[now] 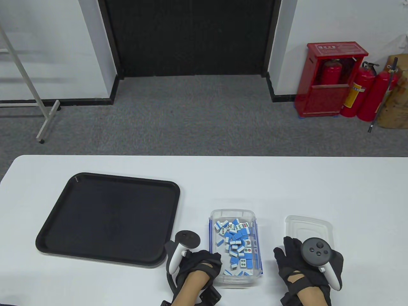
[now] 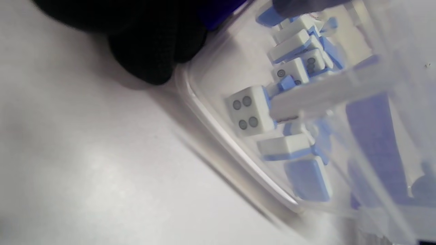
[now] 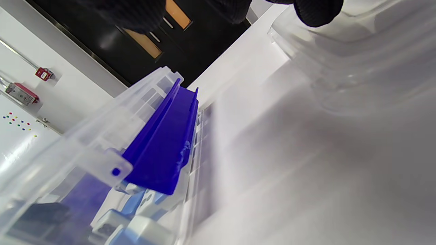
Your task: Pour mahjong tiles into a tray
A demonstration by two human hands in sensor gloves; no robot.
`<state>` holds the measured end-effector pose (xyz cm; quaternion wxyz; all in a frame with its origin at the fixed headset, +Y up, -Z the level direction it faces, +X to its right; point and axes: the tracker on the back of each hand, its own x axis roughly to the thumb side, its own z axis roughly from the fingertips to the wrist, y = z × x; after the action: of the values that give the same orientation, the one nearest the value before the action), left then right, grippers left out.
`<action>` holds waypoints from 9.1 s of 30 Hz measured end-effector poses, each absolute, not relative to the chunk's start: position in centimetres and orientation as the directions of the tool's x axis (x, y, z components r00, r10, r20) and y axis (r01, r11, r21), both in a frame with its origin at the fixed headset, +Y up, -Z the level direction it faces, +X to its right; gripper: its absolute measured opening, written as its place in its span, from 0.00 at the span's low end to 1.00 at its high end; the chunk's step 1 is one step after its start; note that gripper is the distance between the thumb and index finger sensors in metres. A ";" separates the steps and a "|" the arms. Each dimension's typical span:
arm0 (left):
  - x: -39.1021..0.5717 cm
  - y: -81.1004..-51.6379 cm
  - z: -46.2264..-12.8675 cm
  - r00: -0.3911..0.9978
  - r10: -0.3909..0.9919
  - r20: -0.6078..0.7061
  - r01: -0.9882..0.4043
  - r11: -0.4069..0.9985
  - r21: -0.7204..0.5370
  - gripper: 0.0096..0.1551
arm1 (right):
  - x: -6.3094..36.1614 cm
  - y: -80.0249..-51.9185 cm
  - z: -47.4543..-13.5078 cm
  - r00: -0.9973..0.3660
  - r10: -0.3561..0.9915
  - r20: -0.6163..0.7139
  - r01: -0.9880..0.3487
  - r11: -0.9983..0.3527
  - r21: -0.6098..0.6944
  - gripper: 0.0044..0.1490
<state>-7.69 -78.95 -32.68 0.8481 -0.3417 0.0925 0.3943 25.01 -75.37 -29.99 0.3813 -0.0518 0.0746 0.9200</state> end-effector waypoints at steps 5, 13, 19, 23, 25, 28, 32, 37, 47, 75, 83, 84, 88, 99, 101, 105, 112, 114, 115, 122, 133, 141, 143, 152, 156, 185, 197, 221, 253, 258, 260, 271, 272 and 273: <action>-8.4 -79.1 -31.5 0.566 0.703 -0.431 -0.818 0.413 -0.401 0.35 | 25.1 -74.5 -29.8 -0.732 0.670 -0.124 -0.679 -0.732 0.057 0.47; -13.8 -76.4 -31.5 0.364 0.824 -0.435 -0.923 0.256 -0.287 0.36 | 24.3 -74.1 -30.1 -0.750 0.656 -0.083 -0.661 -0.747 0.068 0.47; -20.3 -74.8 -32.9 0.189 0.875 -0.445 -0.980 0.143 -0.136 0.38 | 24.1 -74.0 -30.1 -0.756 0.650 -0.076 -0.655 -0.753 0.071 0.47; -24.4 -75.2 -33.4 0.033 0.896 -0.443 -0.997 -0.001 -0.077 0.39 | 23.7 -73.8 -30.2 -0.763 0.643 -0.059 -0.646 -0.760 0.072 0.47; -26.6 -75.8 -33.3 -0.008 0.919 -0.395 -0.998 -0.030 -0.049 0.40 | 23.4 -73.7 -30.2 -0.772 0.634 -0.045 -0.635 -0.768 0.078 0.47; -28.9 -77.7 -32.7 -0.075 0.945 -0.320 -0.997 -0.062 0.052 0.42 | 22.9 -73.5 -30.2 -0.778 0.628 -0.026 -0.627 -0.774 0.091 0.48; -31.0 -77.6 -32.4 -0.142 0.925 -0.353 -0.988 -0.112 0.104 0.47 | 22.3 -73.4 -30.2 -0.792 0.611 -0.005 -0.608 -0.787 0.107 0.48; -32.9 -76.9 -32.1 -0.118 0.946 -0.301 -0.980 -0.063 0.188 0.48 | 22.2 -73.5 -30.1 -0.792 0.610 -0.003 -0.606 -0.786 0.127 0.48; -36.7 -75.9 -30.9 0.080 0.944 -0.320 -0.913 0.198 0.357 0.43 | 21.8 -73.9 -29.8 -0.776 0.631 -0.001 -0.623 -0.766 0.160 0.48; -36.7 -72.8 -31.6 0.699 0.664 -0.265 -0.494 0.716 0.493 0.40 | 21.0 -74.0 -29.8 -0.742 0.671 0.019 -0.655 -0.730 0.197 0.48; -35.8 -72.6 -31.9 0.811 0.520 -0.268 -0.349 0.798 0.492 0.39 | 21.1 -74.1 -29.8 -0.735 0.678 0.017 -0.662 -0.723 0.198 0.48; -35.7 -72.6 -31.9 0.811 0.518 -0.270 -0.346 0.798 0.494 0.39 | 21.1 -74.1 -29.8 -0.735 0.678 0.017 -0.662 -0.722 0.198 0.48; -35.3 -72.6 -32.1 0.826 0.494 -0.271 -0.321 0.808 0.495 0.39 | 21.1 -74.1 -29.8 -0.731 0.682 0.015 -0.667 -0.718 0.199 0.48; -33.5 -72.2 -32.6 0.872 0.408 -0.272 -0.246 0.844 0.477 0.39 | 21.1 -74.1 -29.8 -0.726 0.687 0.019 -0.671 -0.715 0.199 0.48; -33.3 -72.1 -32.7 0.880 0.386 -0.276 -0.226 0.852 0.472 0.39 | 21.1 -74.1 -29.8 -0.725 0.688 0.019 -0.672 -0.714 0.198 0.48; -32.8 -71.9 -32.9 0.897 0.349 -0.273 -0.193 0.863 0.467 0.39 | 21.0 -74.1 -29.8 -0.725 0.688 0.018 -0.672 -0.713 0.202 0.48; -31.6 -71.6 -33.1 0.921 0.279 -0.274 -0.135 0.884 0.447 0.38 | 21.0 -74.1 -29.8 -0.716 0.698 0.014 -0.682 -0.703 0.200 0.48; -31.4 -71.5 -33.3 0.915 0.284 -0.286 -0.137 0.887 0.442 0.38 | 20.9 -74.1 -29.9 -0.713 0.701 0.013 -0.685 -0.701 0.196 0.48; -31.3 -71.4 -33.4 0.916 0.276 -0.292 -0.132 0.893 0.431 0.38 | 20.8 -74.0 -29.9 -0.711 0.703 0.015 -0.689 -0.700 0.187 0.48; -30.8 -71.0 -34.1 0.903 0.248 -0.352 -0.095 0.912 0.399 0.38 | 20.2 -73.1 -29.7 -0.708 0.704 0.051 -0.689 -0.705 0.164 0.48; -30.1 -70.4 -35.2 0.907 0.182 -0.379 -0.040 0.935 0.352 0.38 | 19.9 -73.0 -29.8 -0.697 0.715 0.056 -0.698 -0.694 0.175 0.48; -29.5 -70.0 -36.4 0.923 0.100 -0.372 0.027 0.947 0.321 0.38 | 20.5 -72.9 -29.9 -0.698 0.715 0.044 -0.701 -0.695 0.159 0.48; -29.3 -69.9 -36.6 0.925 0.075 -0.372 0.048 0.950 0.310 0.38 | 20.6 -72.9 -29.9 -0.699 0.714 0.041 -0.701 -0.695 0.157 0.48; -28.6 -69.7 -37.3 0.929 0.018 -0.370 0.096 0.953 0.287 0.38 | 21.1 -73.0 -30.0 -0.702 0.712 0.024 -0.701 -0.696 0.153 0.48; -28.0 -69.6 -37.6 0.930 -0.013 -0.369 0.123 0.953 0.276 0.38 | 21.3 -72.9 -30.0 -0.697 0.716 0.024 -0.707 -0.693 0.145 0.48; -25.5 -69.8 -37.4 0.950 -0.129 -0.285 0.203 0.947 0.248 0.36 | 22.1 -73.0 -29.8 -0.694 0.720 0.003 -0.713 -0.687 0.135 0.48; -23.5 -70.8 -36.2 0.939 -0.268 -0.216 0.327 0.890 0.319 0.37 | 21.8 -73.3 -29.7 -0.694 0.720 0.006 -0.711 -0.687 0.154 0.48; -19.8 -71.6 -34.2 0.386 0.902 -0.192 -0.915 0.400 0.042 0.38 | 21.2 -73.8 -29.7 -0.676 0.737 0.000 -0.726 -0.667 0.167 0.48; -11.3 -71.4 -34.2 0.917 0.364 -0.166 -0.391 0.901 -0.185 0.48 | 22.0 -73.1 -30.0 -0.613 0.790 0.011 -0.782 -0.608 0.139 0.48; -8.5 -65.6 -31.4 0.810 0.585 0.031 -0.584 0.811 -0.041 0.47 | 24.4 -70.9 -29.9 -0.555 0.831 0.029 -0.832 -0.555 -0.004 0.46; -6.3 -64.6 -30.6 0.737 0.666 0.117 -0.664 0.745 -0.065 0.48 | 25.4 -69.8 -29.9 -0.514 0.850 0.117 -0.858 -0.506 -0.087 0.46; 6.4 -68.2 -30.9 0.423 0.894 0.151 -0.778 0.443 -0.445 0.51 | 33.1 -67.1 -28.2 -0.644 0.756 -0.117 -0.716 -0.650 -0.254 0.50; 7.1 -68.8 -31.0 0.436 0.890 0.134 -0.764 0.444 -0.468 0.51 | 33.7 -67.7 -28.1 -0.647 0.749 -0.141 -0.709 -0.659 -0.250 0.50; 8.0 -69.8 -31.3 0.466 0.879 0.098 -0.737 0.447 -0.507 0.52 | 34.6 -68.9 -28.2 -0.647 0.743 -0.171 -0.704 -0.669 -0.239 0.49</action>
<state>8.05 -69.82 -31.27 0.8321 -0.2015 -0.1767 0.4856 34.64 -68.86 -28.23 0.4000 -0.1280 -0.0753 0.9044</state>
